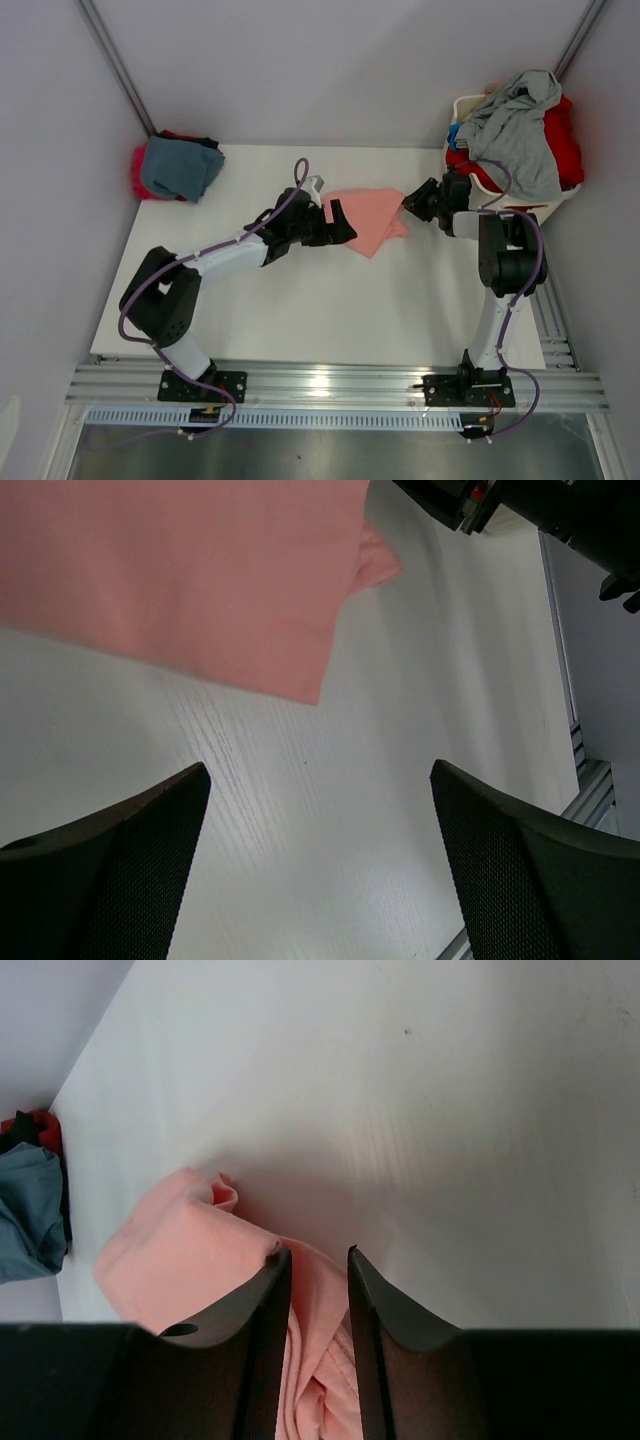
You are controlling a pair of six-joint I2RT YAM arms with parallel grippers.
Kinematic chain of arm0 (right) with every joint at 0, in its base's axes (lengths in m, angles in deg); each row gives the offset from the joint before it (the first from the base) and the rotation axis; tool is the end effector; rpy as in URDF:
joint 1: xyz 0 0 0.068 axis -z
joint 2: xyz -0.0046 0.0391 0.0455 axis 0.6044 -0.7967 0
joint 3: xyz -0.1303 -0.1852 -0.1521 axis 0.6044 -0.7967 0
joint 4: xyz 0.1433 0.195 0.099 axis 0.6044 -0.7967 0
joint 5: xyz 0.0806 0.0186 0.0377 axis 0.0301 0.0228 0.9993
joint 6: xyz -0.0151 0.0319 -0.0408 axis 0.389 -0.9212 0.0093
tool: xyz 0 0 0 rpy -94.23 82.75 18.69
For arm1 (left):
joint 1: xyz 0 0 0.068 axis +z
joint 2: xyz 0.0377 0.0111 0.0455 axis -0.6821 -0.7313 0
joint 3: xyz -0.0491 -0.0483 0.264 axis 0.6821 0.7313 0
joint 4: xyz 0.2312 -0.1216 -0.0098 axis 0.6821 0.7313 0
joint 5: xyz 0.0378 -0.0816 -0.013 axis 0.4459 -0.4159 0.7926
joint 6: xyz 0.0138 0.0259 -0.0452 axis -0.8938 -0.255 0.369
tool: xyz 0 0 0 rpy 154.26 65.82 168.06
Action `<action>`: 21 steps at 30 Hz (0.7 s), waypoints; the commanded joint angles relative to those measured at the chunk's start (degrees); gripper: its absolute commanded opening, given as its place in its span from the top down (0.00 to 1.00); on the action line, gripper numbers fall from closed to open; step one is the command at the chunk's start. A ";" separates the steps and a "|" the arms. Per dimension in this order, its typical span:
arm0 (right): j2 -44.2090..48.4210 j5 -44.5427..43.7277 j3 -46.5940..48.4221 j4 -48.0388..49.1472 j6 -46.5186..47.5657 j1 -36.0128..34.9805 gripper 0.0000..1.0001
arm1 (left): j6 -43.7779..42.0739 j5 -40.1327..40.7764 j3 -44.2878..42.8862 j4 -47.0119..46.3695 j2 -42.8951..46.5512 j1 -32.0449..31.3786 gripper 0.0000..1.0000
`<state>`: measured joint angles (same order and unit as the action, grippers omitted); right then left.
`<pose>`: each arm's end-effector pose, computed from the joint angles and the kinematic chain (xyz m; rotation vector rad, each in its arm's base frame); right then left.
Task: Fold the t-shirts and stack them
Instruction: Flatten out the tshirt
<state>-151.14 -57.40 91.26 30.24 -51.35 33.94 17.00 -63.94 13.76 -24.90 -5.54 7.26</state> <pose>0.4279 0.0355 0.1430 0.5427 2.1338 0.7956 0.2958 -0.2216 0.2264 0.0895 2.2704 -0.9287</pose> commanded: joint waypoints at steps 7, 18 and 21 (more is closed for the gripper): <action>-0.14 -0.55 -0.74 -7.29 1.85 -0.71 0.58 | -1.07 -0.60 -1.56 -1.61 0.85 0.50 0.06; -1.99 0.68 1.10 -7.56 2.99 -1.67 0.96 | -1.06 -0.25 0.20 -1.70 1.46 0.50 0.06; -1.55 -0.46 3.30 -10.01 5.45 -2.81 1.00 | -1.50 -0.16 0.11 -1.52 1.81 0.50 0.06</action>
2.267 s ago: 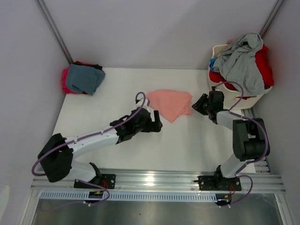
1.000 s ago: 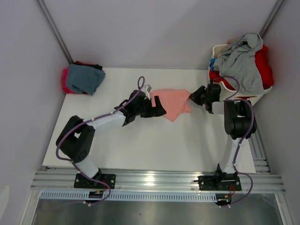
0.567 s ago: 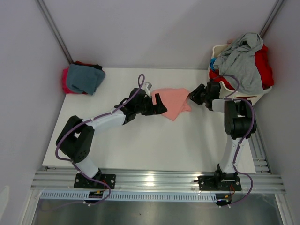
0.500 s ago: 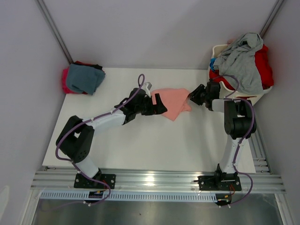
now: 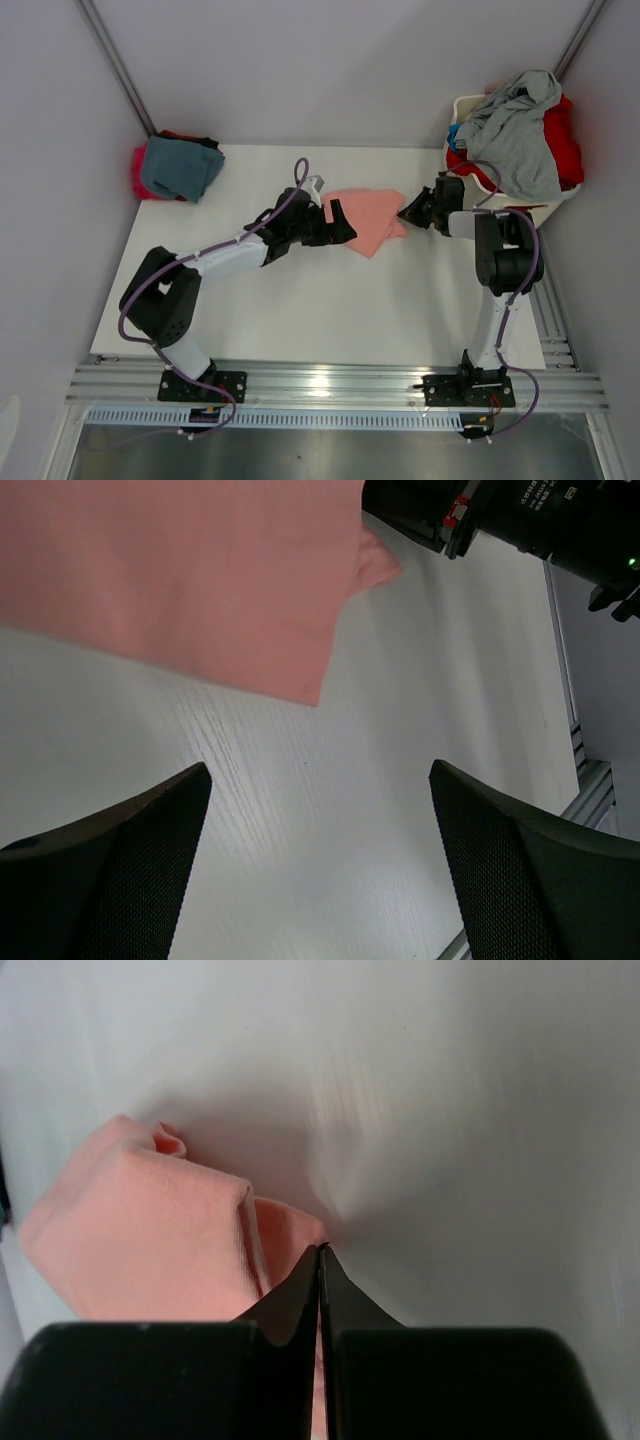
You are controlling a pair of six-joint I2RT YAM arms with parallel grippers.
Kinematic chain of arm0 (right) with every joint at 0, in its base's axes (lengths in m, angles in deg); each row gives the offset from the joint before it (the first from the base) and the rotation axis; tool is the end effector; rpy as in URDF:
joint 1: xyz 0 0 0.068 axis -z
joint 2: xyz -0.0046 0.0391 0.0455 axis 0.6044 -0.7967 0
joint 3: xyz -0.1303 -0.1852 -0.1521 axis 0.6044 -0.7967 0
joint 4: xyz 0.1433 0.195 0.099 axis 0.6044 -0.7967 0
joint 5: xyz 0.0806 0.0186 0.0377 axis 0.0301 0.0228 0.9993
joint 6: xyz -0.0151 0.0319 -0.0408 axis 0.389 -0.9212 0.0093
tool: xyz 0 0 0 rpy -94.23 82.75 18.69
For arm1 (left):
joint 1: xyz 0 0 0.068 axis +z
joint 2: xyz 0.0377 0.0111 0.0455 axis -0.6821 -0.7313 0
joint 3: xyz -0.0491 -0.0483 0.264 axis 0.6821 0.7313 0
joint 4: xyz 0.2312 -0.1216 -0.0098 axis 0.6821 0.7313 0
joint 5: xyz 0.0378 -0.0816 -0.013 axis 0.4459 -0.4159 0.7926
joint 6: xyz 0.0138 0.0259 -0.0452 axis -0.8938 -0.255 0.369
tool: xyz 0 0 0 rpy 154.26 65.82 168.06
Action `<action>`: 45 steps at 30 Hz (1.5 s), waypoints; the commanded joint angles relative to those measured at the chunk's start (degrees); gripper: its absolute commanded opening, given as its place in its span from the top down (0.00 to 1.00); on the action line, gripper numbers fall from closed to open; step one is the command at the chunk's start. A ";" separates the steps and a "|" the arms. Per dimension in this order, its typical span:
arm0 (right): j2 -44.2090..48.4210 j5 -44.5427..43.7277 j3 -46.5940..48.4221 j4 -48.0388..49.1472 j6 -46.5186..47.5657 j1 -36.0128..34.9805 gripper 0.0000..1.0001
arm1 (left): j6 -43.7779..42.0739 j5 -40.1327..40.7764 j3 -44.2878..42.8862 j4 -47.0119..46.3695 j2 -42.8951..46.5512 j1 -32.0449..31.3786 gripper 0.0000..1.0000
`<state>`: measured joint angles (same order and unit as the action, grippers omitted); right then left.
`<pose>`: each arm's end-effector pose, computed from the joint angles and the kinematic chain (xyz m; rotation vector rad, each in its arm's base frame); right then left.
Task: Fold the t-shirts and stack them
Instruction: Flatten out the tshirt
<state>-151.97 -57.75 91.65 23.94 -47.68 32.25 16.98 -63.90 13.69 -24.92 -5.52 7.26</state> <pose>0.4217 0.0474 0.1294 0.4955 2.2617 0.7491 0.2960 -0.2217 0.2269 0.0896 2.2682 -0.9287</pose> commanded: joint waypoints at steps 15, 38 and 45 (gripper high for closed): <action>6.92 -6.96 18.09 -17.68 14.95 -6.67 1.00 | -2.71 0.41 0.35 -0.62 4.87 0.50 0.07; 16.24 30.59 67.87 -31.26 24.76 -31.37 1.00 | 0.01 10.87 8.35 -1.68 18.49 0.50 0.07; 9.75 -34.50 68.83 -63.16 19.82 -21.01 1.00 | 1.33 9.91 10.81 -3.00 19.72 0.50 0.08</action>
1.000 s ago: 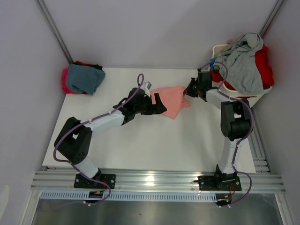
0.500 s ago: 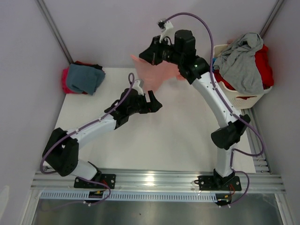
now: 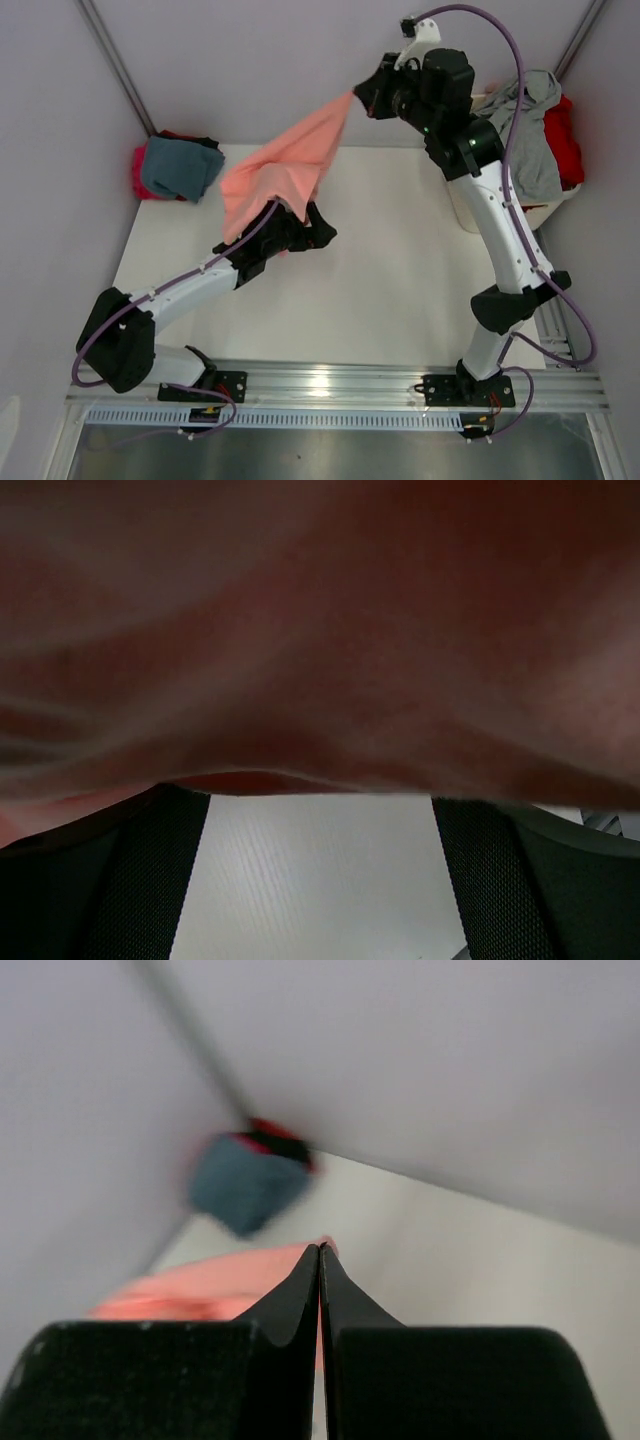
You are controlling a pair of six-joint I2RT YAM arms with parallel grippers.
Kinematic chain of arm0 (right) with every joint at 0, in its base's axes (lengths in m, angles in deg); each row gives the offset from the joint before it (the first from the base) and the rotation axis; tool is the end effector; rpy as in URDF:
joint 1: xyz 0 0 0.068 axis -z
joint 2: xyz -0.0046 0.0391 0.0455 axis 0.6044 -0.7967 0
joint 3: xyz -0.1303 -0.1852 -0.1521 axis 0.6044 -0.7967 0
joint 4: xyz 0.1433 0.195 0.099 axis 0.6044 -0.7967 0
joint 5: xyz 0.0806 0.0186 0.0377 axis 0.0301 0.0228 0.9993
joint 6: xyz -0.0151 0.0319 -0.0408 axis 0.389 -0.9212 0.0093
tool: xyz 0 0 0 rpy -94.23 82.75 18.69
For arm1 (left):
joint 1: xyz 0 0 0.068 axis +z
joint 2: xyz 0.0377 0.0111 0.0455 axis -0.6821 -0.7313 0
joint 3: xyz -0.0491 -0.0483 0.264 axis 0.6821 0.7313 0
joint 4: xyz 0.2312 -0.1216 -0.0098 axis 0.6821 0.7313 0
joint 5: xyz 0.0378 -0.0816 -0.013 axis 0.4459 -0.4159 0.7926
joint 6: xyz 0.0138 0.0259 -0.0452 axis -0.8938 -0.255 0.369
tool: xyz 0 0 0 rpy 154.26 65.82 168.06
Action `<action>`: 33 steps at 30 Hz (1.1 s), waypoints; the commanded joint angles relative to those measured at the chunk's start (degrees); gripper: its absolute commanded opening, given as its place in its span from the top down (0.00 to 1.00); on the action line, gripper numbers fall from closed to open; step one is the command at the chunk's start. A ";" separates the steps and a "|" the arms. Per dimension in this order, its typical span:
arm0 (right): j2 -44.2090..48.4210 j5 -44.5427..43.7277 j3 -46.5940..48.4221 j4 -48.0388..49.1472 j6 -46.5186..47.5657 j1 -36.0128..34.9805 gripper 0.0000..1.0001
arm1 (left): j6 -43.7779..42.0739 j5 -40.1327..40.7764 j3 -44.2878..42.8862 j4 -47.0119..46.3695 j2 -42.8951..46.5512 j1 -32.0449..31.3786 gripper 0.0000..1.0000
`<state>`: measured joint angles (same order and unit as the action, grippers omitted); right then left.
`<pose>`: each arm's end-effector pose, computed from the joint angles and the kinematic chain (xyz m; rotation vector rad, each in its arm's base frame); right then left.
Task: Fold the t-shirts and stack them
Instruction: Flatten out the tshirt
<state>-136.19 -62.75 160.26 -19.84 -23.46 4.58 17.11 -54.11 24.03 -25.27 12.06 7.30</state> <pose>0.2909 0.1956 0.5616 -0.4377 1.5323 0.8156 0.2482 -0.1795 0.2642 -0.0179 2.0959 -0.8279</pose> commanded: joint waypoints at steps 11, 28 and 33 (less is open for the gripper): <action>2.84 -39.06 -17.63 0.76 8.32 -3.25 1.00 | 0.58 -2.00 0.04 -2.21 1.97 0.46 0.08; 3.28 -53.64 -21.40 10.26 21.95 -12.31 1.00 | -1.26 -3.57 -1.20 -0.36 1.36 0.46 0.07; 5.03 -54.26 -24.38 10.43 22.04 -12.31 1.00 | -0.74 -4.27 -4.53 2.71 -4.87 0.46 0.01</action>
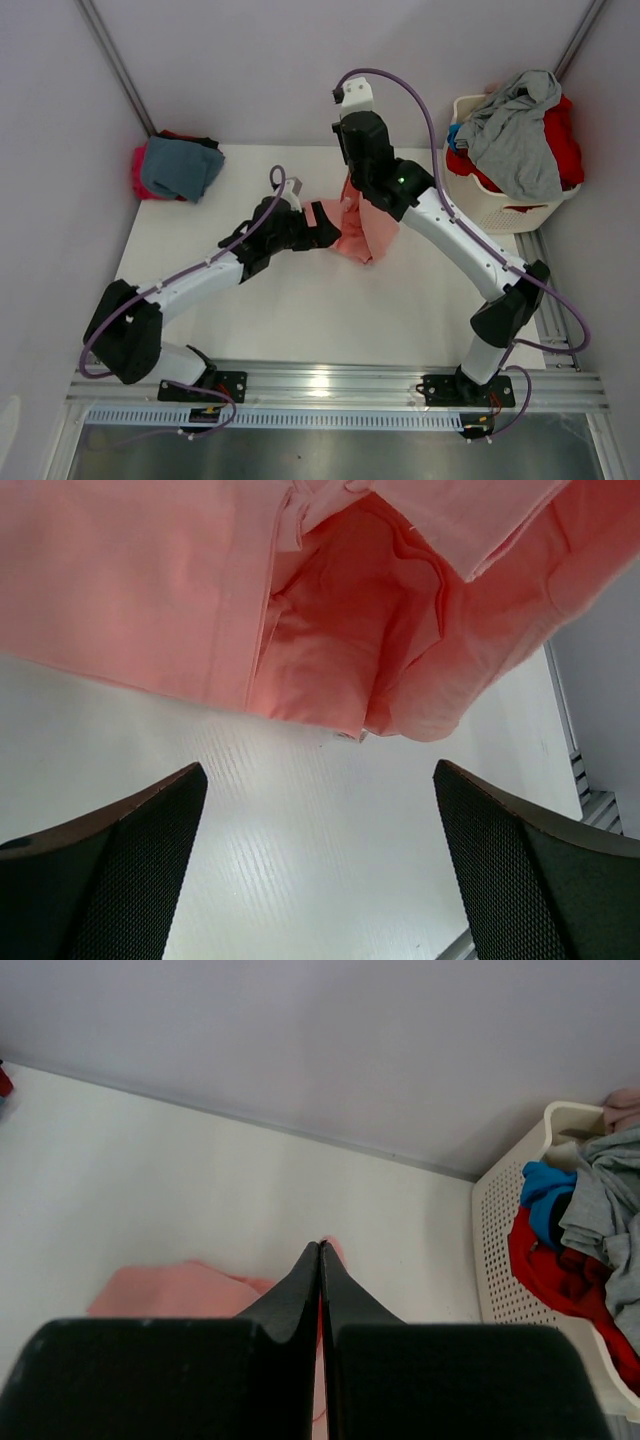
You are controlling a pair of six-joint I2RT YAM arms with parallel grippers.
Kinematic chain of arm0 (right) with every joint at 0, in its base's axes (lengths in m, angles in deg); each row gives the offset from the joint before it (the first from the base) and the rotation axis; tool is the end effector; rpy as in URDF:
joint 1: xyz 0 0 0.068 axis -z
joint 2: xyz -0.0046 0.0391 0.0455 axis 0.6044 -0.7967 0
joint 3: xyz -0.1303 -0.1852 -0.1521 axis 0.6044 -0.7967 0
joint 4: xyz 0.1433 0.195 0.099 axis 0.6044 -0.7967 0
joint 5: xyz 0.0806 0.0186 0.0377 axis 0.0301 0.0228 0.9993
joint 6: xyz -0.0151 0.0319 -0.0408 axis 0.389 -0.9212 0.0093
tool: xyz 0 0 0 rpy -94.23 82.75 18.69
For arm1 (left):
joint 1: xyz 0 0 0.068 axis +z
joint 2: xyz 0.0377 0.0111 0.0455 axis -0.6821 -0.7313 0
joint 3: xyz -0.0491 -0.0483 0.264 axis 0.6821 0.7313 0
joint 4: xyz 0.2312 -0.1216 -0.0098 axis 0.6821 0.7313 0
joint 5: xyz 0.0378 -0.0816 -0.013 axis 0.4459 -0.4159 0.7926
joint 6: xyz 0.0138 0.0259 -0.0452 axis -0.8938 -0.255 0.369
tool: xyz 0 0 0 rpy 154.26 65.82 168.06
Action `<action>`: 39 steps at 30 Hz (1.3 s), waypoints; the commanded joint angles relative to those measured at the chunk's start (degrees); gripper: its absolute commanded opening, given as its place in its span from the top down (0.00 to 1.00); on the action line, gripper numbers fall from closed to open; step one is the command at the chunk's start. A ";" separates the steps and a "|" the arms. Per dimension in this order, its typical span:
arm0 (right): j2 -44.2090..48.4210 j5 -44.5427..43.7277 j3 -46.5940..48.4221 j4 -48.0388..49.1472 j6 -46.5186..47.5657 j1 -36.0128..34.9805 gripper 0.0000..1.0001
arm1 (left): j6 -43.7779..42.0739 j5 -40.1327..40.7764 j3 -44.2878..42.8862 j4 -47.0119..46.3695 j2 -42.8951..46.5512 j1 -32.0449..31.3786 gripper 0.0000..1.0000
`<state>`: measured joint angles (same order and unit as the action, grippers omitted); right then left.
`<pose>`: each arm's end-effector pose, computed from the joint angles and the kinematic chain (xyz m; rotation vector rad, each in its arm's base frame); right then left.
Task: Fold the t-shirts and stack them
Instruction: Flatten out the tshirt
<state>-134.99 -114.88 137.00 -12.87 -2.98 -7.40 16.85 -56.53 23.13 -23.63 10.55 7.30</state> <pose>0.2952 0.2594 0.4578 -0.2934 1.7233 -0.1277 0.2508 -0.1832 0.2592 0.0139 2.1446 -0.8459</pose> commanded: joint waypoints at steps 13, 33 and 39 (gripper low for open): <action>9.72 -2.31 -9.40 2.76 -0.02 -0.33 1.00 | -2.58 6.47 -26.31 19.27 -26.65 -3.23 0.10; 13.06 -1.34 -14.85 3.64 -1.34 -0.51 1.00 | -5.66 22.31 -38.18 34.74 -36.07 -6.66 0.42; 13.15 -0.20 -15.11 3.82 -1.78 -0.60 1.00 | -6.10 22.93 -37.39 34.74 -37.38 -6.66 0.61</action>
<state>-124.45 -115.27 121.62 -12.03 -3.79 -7.61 11.98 -35.53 -14.16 10.77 -25.87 0.44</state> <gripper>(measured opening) 0.003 0.409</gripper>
